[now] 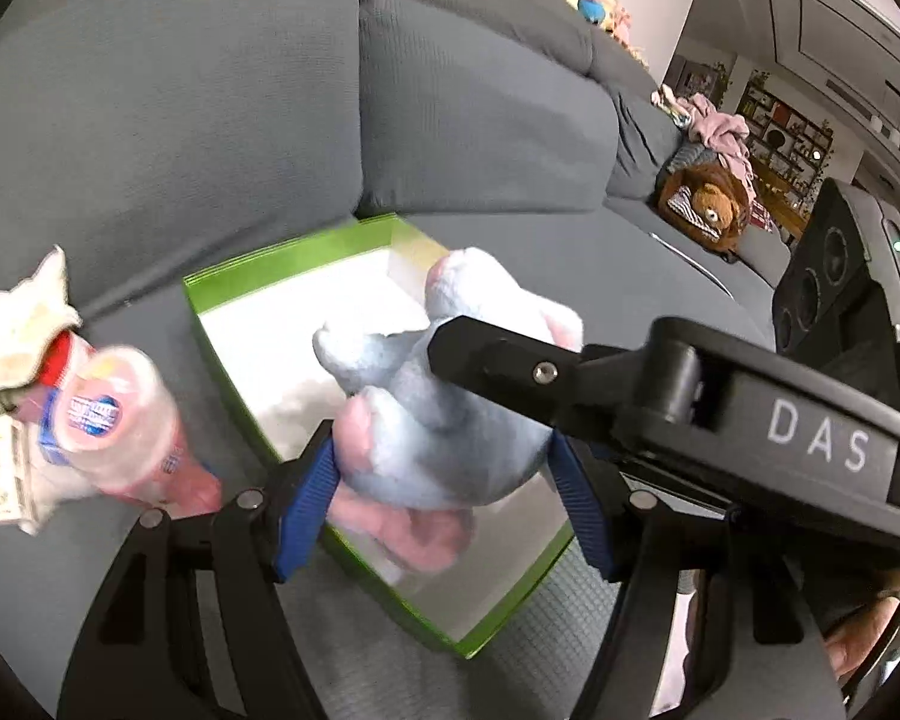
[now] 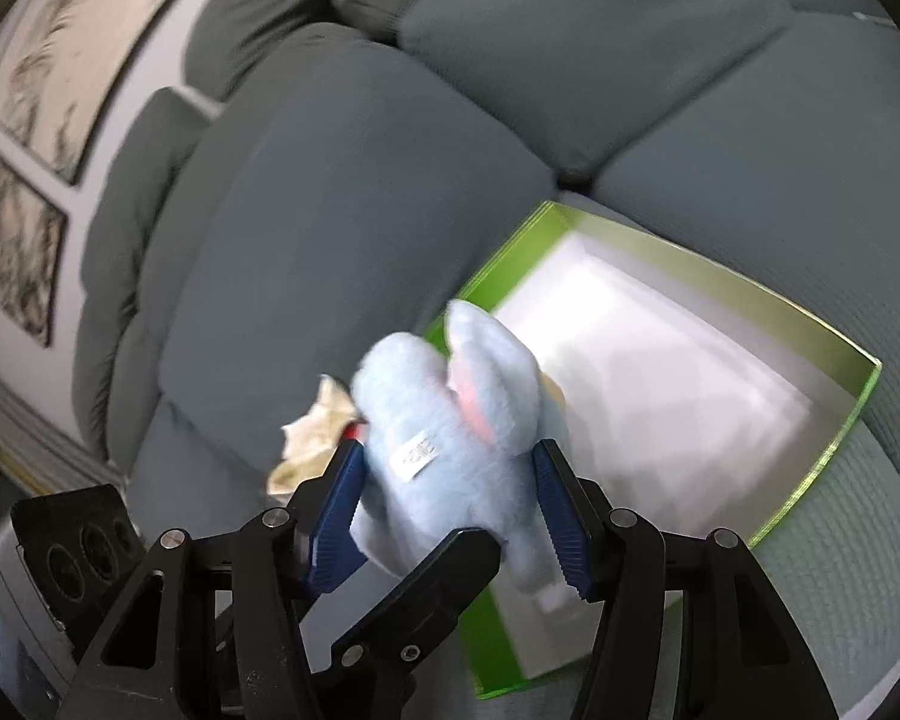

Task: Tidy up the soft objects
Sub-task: 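Lower the plush toy into the green box and open the right gripper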

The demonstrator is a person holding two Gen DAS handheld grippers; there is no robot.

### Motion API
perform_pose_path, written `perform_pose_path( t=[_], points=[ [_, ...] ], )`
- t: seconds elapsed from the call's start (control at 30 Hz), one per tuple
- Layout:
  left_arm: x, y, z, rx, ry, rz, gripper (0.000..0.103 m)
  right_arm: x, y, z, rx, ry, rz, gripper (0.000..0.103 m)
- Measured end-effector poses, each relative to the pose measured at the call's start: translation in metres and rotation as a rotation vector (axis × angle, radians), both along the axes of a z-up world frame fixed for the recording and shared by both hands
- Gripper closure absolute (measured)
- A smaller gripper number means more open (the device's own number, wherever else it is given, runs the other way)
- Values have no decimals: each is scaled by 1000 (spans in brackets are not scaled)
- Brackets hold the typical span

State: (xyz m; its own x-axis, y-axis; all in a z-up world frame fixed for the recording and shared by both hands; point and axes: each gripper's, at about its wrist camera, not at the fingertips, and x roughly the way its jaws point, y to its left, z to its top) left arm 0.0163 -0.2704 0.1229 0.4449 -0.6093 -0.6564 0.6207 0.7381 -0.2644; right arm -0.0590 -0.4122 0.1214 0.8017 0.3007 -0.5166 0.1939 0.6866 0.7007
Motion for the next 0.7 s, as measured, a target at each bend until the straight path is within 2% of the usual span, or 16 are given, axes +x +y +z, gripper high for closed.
perform_pose_path(
  t=[0.1,0.23,0.4,0.47,0.53,0.67,0.7],
  points=[
    [-3,1,-1,-24,20,-25,36,-2,-5,-2,-20,20,-27,42],
    [-7,1,0,-4,21,-34,37,-1,-4,-7,-47,59,-49,42],
    [-14,12,4,-37,20,-34,31,-2,-9,-12,-43,60,-54,40],
    [-17,21,11,-62,17,-27,24,-6,-6,-6,-70,36,-60,25],
    [-21,30,17,-70,4,-17,17,-8,-3,0,-93,15,-71,18],
    [-29,54,24,-85,-21,35,14,-11,4,11,-129,-16,-87,15],
    [-30,60,25,-86,-23,49,9,-12,6,14,-139,-21,-94,13]
  ],
)
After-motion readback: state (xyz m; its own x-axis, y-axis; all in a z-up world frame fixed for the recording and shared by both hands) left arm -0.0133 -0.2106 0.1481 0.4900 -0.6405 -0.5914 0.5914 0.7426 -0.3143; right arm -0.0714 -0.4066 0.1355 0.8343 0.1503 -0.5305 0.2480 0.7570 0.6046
